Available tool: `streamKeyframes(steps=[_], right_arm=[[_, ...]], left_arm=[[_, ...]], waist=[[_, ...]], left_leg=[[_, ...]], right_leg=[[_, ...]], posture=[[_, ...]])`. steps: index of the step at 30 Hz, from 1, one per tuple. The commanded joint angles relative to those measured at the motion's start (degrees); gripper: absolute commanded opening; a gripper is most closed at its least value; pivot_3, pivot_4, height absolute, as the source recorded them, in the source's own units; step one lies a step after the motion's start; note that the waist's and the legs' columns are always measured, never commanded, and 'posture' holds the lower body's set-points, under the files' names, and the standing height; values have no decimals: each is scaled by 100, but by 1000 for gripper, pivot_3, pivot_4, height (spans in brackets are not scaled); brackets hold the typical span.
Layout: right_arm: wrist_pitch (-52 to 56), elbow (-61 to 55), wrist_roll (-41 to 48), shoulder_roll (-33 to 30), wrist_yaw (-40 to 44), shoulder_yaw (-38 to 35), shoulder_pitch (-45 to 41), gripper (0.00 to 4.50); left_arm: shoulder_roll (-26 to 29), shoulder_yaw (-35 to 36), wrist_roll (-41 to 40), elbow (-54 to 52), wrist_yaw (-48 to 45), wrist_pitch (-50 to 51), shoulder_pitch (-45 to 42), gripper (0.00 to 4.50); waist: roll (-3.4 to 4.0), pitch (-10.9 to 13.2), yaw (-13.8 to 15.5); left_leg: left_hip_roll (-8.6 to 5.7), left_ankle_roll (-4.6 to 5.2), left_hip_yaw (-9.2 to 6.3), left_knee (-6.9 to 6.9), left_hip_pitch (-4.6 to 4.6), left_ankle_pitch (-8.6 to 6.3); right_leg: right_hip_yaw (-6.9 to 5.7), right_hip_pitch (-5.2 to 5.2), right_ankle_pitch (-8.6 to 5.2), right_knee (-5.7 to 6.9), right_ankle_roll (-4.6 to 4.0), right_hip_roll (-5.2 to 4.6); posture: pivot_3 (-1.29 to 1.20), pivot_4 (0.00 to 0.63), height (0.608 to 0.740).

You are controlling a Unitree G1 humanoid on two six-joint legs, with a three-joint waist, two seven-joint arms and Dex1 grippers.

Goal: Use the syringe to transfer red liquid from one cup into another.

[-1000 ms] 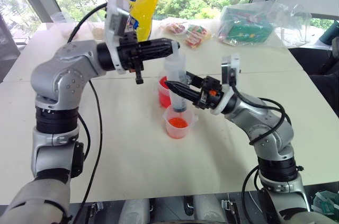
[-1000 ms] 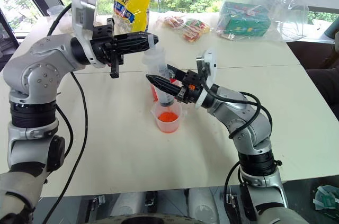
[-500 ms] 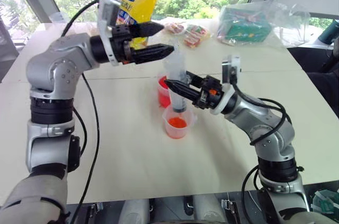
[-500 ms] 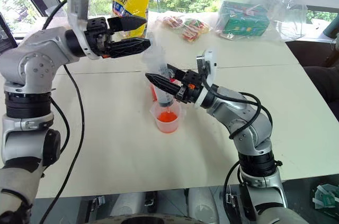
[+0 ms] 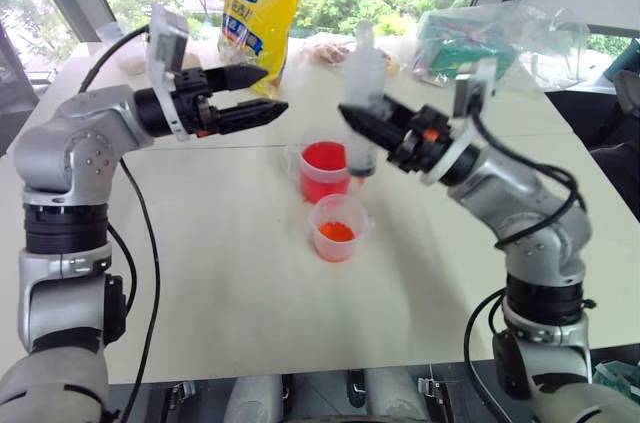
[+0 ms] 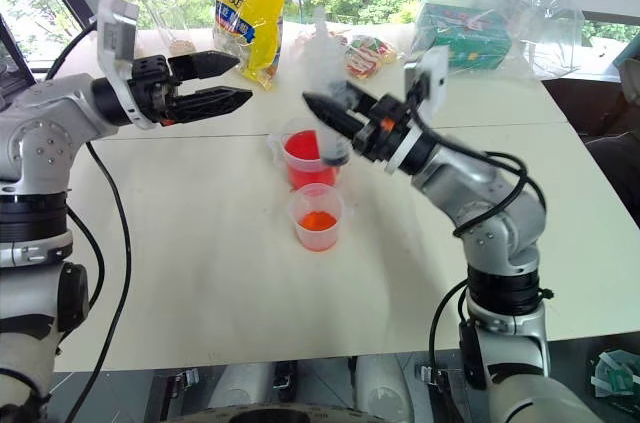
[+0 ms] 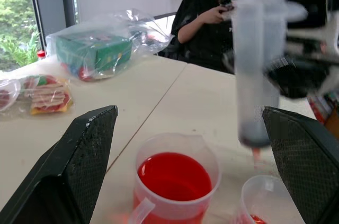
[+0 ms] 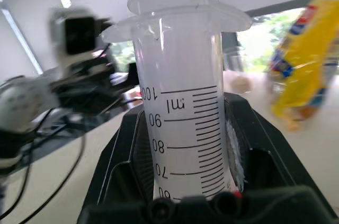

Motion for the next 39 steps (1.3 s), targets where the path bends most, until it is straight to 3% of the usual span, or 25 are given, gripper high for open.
streamKeyframes(steps=[1,4,9,24,27,30,35,39], right_arm=[[1357,659,565,-379,-1123,-842,-617,1418],[2584,1168,302,-991,-1402,-690,-803,1418],[3237,1650,-319,-1503,-1358,-161,-586,1418],[3828,2260,-1106,-828,-1201,-159,-449,1418],[3849,2199,-1191,-789,-1125,-249,-460,2774],[3920,1998,-1191,-814,-1004,-332,-447,4448],[3558,1214,-1129,-1352,-450,-154,-311,4481],[3391,385,-654,-1877,322,-490,-230,4481]], left_arm=[[-27,-112,99,-422,35,-231,217,4458],[-63,-168,124,-632,107,-272,466,4458],[-118,-223,156,-915,226,-294,760,4458],[-36,-482,231,-1552,344,-278,1273,4458],[-5,-477,139,-1654,342,-187,1307,4500],[29,-466,57,-1730,330,-117,1364,4500],[108,-418,-70,-1843,317,-9,1443,4500],[278,-313,-236,-1940,268,116,1541,4500]], waist=[[0,0,5],[0,0,8],[0,0,-16],[0,0,-13],[0,0,-4],[0,0,-5],[0,0,3],[0,0,-4]], left_leg=[[0,0,1,0,0,0],[-1,1,1,-2,-1,0],[0,8,3,-7,-5,-4],[1,9,5,-6,-5,-5],[1,9,5,-5,-6,-5],[0,9,5,-5,-6,-5],[0,9,4,-6,-6,-5],[0,9,2,-5,-7,-5]], right_leg=[[0,0,0,0,-1,-3],[1,0,0,-2,-2,-6],[5,-4,0,-7,-3,-3],[5,-6,0,-6,-1,4],[5,-7,0,-6,-1,3],[5,-7,0,-7,-1,3],[5,-7,0,-7,0,4],[4,-7,-1,-10,1,4]], posture=[[0,150,740],[0,150,740],[0,150,740],[0,150,740],[0,150,740],[0,150,740],[0,150,740],[0,150,740]])
